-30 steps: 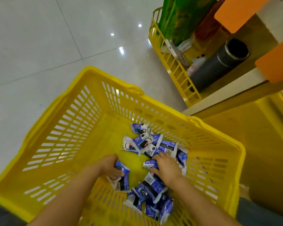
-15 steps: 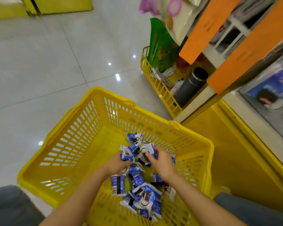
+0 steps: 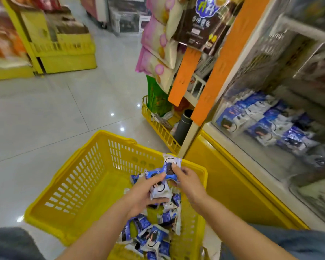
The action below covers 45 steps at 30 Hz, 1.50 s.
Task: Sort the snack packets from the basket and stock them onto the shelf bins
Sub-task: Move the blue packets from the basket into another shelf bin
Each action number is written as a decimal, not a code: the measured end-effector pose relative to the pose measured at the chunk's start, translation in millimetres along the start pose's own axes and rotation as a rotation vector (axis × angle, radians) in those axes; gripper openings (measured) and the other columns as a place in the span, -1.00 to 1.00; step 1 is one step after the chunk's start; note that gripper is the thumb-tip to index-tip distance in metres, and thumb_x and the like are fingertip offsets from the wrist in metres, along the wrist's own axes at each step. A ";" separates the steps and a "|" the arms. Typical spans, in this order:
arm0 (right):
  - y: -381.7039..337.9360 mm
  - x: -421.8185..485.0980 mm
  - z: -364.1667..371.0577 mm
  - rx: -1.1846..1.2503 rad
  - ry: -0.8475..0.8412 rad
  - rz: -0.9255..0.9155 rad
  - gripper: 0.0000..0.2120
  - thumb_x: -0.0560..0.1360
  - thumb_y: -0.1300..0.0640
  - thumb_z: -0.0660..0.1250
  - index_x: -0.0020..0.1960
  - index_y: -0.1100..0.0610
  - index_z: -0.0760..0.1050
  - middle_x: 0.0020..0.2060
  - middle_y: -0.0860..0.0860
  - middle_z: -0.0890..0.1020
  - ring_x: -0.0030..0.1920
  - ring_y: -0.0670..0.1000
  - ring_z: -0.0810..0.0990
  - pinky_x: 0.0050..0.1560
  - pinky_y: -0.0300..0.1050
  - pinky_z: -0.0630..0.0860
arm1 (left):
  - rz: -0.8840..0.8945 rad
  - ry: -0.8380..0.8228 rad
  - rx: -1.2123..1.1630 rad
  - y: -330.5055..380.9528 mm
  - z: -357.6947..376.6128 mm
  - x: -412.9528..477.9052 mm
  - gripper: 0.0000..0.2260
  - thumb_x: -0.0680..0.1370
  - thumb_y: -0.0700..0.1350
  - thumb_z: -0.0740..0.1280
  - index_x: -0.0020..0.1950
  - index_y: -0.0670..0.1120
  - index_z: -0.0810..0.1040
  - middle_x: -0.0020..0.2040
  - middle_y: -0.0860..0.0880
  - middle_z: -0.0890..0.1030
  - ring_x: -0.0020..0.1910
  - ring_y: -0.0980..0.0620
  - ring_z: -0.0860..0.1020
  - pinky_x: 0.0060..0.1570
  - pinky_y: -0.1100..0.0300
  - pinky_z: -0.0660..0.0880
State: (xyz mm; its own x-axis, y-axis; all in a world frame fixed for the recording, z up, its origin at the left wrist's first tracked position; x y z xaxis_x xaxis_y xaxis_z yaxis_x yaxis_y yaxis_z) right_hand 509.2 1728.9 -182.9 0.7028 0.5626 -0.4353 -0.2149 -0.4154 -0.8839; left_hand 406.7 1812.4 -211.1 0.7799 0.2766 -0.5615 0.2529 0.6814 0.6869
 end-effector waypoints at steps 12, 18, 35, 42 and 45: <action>-87.7 -72.1 -72.8 -0.289 -0.160 -0.240 -0.68 0.46 0.12 0.39 0.17 0.10 0.42 0.08 -0.02 0.61 0.05 -0.09 0.60 0.01 -0.31 0.55 | 0.382 0.048 0.454 102.6 53.6 -43.6 -0.62 0.40 -0.18 0.48 0.17 -0.01 0.50 -0.05 -0.09 0.68 -0.06 -0.07 0.65 0.01 -0.04 0.52; -117.5 -87.8 -93.5 -0.601 0.029 -0.483 -0.77 0.42 0.02 0.42 0.04 -0.12 0.45 -0.04 -0.12 0.57 -0.16 -0.17 0.55 -0.25 -0.42 0.44 | 0.558 -0.052 0.751 123.3 88.0 -50.1 -0.67 0.41 -0.17 0.48 0.07 0.02 0.43 -0.09 -0.02 0.63 -0.24 0.18 0.62 -0.31 0.35 0.55; -182.3 -40.5 -230.1 -0.658 0.614 -0.277 -0.67 0.44 0.04 0.42 0.16 0.13 0.53 0.06 0.06 0.62 0.03 0.04 0.58 0.13 0.01 0.53 | 0.584 -0.131 0.553 128.6 145.2 -14.2 -0.62 0.58 -0.04 0.23 0.36 -0.11 0.27 0.11 -0.08 0.53 0.01 0.00 0.57 -0.05 0.14 0.53; -156.3 13.7 -241.2 -0.920 0.333 -0.068 -0.79 0.39 0.10 0.48 -0.16 0.09 0.44 -0.29 -0.01 0.46 -0.28 -0.07 0.42 -0.26 -0.23 0.33 | 0.570 -0.107 0.543 130.5 156.5 -5.5 -0.65 0.57 -0.05 0.24 0.29 -0.19 0.31 -0.09 -0.01 0.51 -0.22 0.16 0.54 -0.41 0.46 0.43; -147.0 21.9 -242.5 -1.041 0.210 -0.009 -0.79 0.38 0.04 0.48 -0.24 0.10 0.48 -0.39 -0.01 0.46 -0.35 -0.06 0.41 -0.28 -0.23 0.35 | 0.567 -0.094 0.559 131.7 157.7 0.0 -0.64 0.57 -0.05 0.24 0.29 -0.19 0.31 -0.06 -0.04 0.49 -0.24 0.16 0.53 -0.42 0.46 0.43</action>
State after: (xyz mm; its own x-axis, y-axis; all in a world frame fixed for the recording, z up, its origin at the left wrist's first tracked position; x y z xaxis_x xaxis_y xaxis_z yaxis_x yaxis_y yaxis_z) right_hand 720.6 1628.9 -21.0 0.8256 0.4758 -0.3033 0.4079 -0.8747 -0.2618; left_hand 530.3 1795.3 -47.9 0.9144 0.4034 -0.0334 0.0335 0.0067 0.9994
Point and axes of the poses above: each hand's wrist, its own x-axis towards the middle knuckle, its own z-axis out of the palm, y = z × x, the point moved 2 cm from there along x, towards the middle knuckle
